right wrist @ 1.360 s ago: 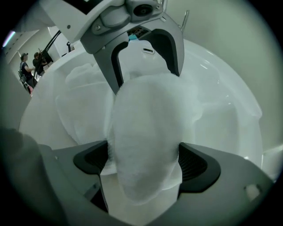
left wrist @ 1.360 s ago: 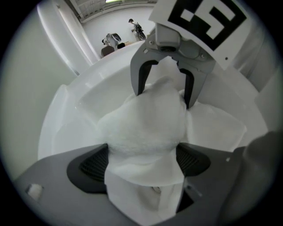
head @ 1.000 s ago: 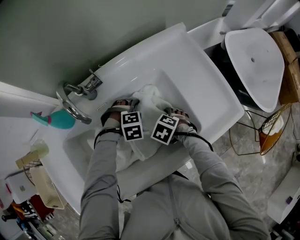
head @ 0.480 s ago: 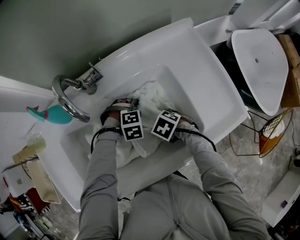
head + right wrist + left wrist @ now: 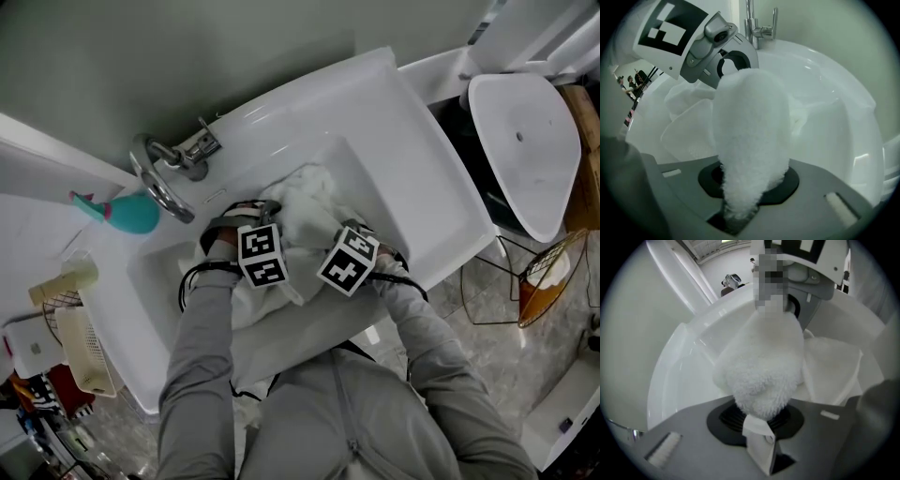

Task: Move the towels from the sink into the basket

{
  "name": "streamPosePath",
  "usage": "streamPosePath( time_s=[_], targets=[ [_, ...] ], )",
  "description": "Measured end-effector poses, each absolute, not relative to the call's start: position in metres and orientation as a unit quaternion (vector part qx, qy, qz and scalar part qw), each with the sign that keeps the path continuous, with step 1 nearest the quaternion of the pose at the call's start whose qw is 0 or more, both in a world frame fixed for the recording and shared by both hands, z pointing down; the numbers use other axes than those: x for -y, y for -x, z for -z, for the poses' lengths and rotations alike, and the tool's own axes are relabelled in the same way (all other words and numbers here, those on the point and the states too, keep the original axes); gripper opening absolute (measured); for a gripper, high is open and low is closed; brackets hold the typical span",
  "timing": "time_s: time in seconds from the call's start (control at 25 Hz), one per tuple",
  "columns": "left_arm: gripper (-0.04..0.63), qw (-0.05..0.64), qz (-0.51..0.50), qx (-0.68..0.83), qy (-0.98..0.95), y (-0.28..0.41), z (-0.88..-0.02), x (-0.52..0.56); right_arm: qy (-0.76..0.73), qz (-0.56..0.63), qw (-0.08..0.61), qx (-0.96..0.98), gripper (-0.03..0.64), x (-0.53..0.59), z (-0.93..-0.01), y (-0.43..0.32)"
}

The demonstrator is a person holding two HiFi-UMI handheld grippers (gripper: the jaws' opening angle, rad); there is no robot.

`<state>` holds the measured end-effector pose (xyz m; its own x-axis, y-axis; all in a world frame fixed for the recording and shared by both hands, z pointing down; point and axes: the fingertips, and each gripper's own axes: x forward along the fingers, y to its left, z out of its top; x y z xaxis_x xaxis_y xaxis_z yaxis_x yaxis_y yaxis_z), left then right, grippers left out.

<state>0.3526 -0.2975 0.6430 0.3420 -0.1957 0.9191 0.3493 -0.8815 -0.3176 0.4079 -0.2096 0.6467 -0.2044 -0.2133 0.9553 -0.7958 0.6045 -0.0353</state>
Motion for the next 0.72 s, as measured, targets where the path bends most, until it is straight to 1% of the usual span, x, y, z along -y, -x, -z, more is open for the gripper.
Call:
streamPosePath(
  time_s=[0.4, 0.56, 0.72],
  targets=[
    [0.144, 0.284, 0.515, -0.061, 0.806, -0.338, -0.548, 0.299, -0.453, -0.151, 0.476, 0.739, 0.097, 0.232, -0.560, -0.405],
    [0.144, 0.293, 0.493, -0.115, 0.811, -0.309, -0.510, 0.296, -0.458, -0.088, 0.466, 0.752, 0.097, 0.239, -0.526, -0.381],
    [0.144, 0.289, 0.473, -0.174, 0.814, -0.263, -0.477, 0.290, -0.458, -0.037, 0.453, 0.764, 0.097, 0.243, -0.491, -0.341]
  ],
)
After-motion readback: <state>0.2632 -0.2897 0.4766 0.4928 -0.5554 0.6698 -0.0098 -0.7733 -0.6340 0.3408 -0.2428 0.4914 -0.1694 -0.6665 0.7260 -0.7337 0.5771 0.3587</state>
